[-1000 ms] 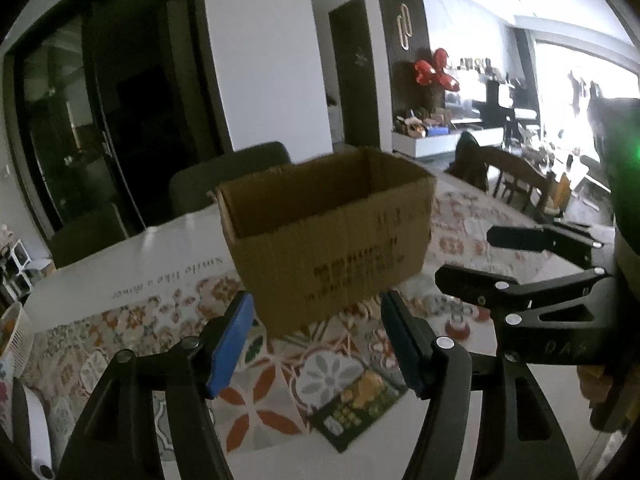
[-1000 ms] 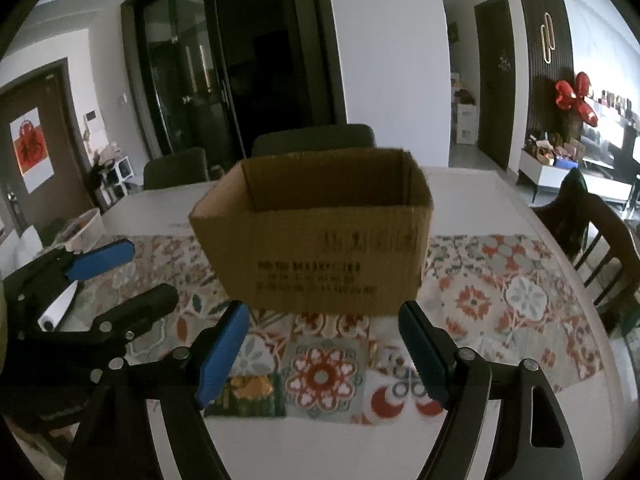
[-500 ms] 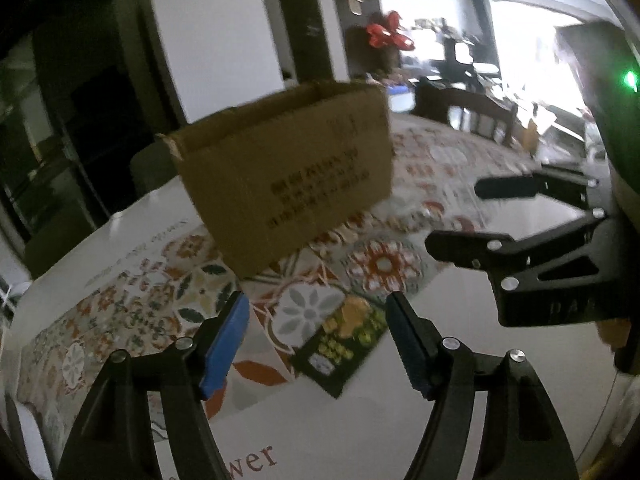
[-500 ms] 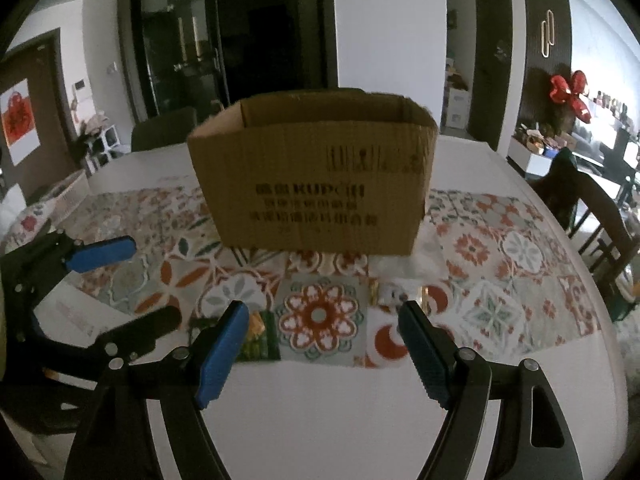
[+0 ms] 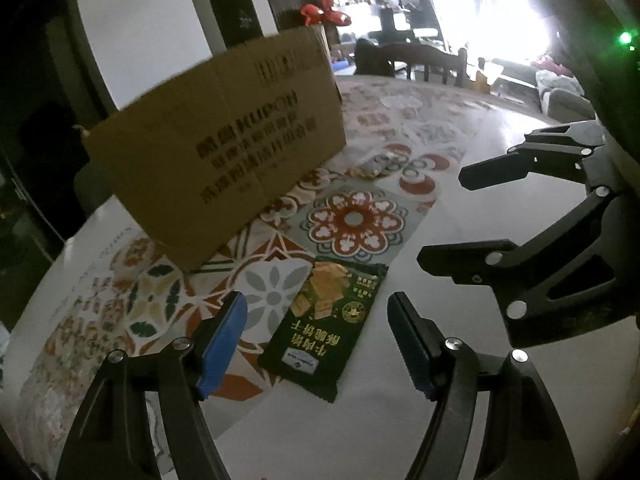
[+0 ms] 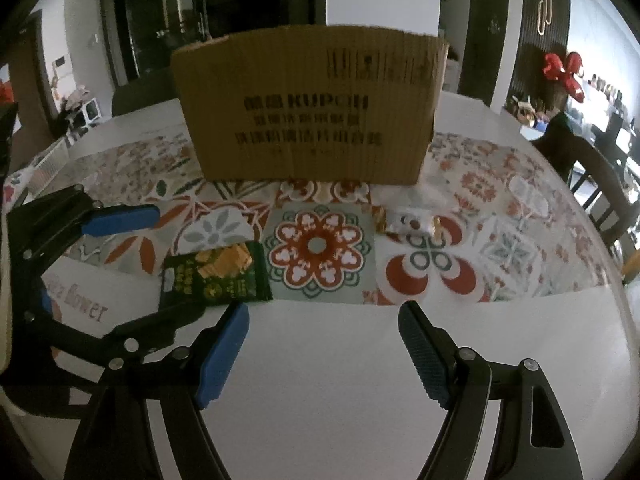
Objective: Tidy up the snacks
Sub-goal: 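Withdraw both tools from the box toward the remaining snacks, then grasp the green cracker packet with the left tool while the right tool grasps the white-gold candy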
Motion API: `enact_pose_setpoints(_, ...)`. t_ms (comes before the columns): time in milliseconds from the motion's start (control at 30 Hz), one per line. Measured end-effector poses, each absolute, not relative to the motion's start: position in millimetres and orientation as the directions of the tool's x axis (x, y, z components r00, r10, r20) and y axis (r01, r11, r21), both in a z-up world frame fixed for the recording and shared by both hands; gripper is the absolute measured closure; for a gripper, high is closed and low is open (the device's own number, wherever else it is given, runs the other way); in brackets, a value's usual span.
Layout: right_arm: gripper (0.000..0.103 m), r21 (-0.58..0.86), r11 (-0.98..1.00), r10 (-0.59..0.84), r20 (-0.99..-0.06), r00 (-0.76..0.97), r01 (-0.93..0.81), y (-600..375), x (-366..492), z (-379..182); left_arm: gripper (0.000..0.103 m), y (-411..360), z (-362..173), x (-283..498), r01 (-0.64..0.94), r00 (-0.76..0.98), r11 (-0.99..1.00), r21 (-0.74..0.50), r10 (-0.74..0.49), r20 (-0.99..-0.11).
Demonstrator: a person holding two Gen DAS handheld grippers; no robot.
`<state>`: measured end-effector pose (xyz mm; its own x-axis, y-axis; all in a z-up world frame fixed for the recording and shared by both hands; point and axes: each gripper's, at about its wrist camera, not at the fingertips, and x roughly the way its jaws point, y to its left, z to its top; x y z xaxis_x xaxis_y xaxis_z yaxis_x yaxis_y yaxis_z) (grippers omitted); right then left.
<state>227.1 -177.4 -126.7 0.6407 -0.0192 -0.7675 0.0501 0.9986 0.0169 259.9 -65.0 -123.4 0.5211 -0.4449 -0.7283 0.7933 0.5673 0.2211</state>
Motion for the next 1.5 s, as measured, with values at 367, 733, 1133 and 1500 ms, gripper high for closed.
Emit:
enact_pose_setpoints(367, 0.025, 0.004, 0.998, -0.037, -0.786, 0.617, 0.065, -175.6, 238.5, -139.2, 0.031, -72.9, -142.1, 280.5, 0.832, 0.419, 0.539, 0.132, -0.454, -0.786)
enact_pose_setpoints(733, 0.025, 0.044, 0.995, -0.017, -0.793, 0.609, 0.085, -183.8, 243.6, -143.2, 0.051, -67.3, -144.7, 285.1, 0.789, 0.367, 0.615, -0.005, -0.477, -0.799)
enact_pose_setpoints(1133, 0.025, 0.082, 0.995, 0.022, -0.758, 0.652, 0.061, -202.3, 237.5, -133.0, 0.056, -69.6, -124.4, 263.5, 0.645, 0.494, 0.764, -0.016, -0.433, -0.754)
enact_pose_setpoints(1500, 0.025, 0.028, 0.995, 0.087, -0.749, 0.657, -0.099, -238.0, 260.7, -121.0, 0.056, -92.9, -116.7, 268.0, 0.422, 0.541, 0.895, -0.145, -0.377, -0.752)
